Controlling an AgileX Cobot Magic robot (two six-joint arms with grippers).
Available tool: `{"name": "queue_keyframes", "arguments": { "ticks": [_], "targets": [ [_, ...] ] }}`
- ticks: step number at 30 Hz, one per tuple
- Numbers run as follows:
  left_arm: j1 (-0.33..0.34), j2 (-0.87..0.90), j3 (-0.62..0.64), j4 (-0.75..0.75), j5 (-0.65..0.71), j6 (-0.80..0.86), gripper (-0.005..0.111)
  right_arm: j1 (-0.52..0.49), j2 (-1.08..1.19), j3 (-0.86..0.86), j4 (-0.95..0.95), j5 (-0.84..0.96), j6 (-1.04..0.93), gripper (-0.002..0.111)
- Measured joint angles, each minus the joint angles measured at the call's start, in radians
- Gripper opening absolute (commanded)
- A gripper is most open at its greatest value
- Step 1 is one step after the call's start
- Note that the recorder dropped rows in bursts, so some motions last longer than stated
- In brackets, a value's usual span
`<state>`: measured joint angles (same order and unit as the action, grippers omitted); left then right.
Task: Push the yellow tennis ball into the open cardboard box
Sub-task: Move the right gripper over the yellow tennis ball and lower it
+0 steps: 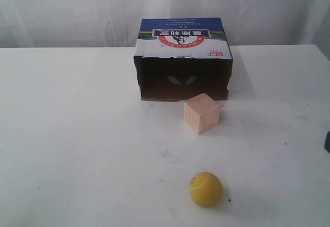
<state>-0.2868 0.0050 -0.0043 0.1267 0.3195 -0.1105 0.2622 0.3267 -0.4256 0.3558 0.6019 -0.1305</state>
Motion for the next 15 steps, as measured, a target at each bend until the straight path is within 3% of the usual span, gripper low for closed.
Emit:
{"name": "queue_keyframes", "arguments": {
  "ticks": [6, 11, 15],
  "targets": [
    [0.000, 0.000, 0.000, 0.000, 0.000, 0.000, 0.000, 0.097, 0.274, 0.000, 0.100, -0.032, -0.127, 0.000],
    [0.000, 0.000, 0.000, 0.000, 0.000, 0.000, 0.000, 0.278, 0.568, -0.012, 0.113, -0.251, -0.177, 0.000],
    [0.000, 0.000, 0.000, 0.000, 0.000, 0.000, 0.000, 0.384, 0.775, -0.069, 0.117, -0.325, -0.180, 0.000]
  ]
}}
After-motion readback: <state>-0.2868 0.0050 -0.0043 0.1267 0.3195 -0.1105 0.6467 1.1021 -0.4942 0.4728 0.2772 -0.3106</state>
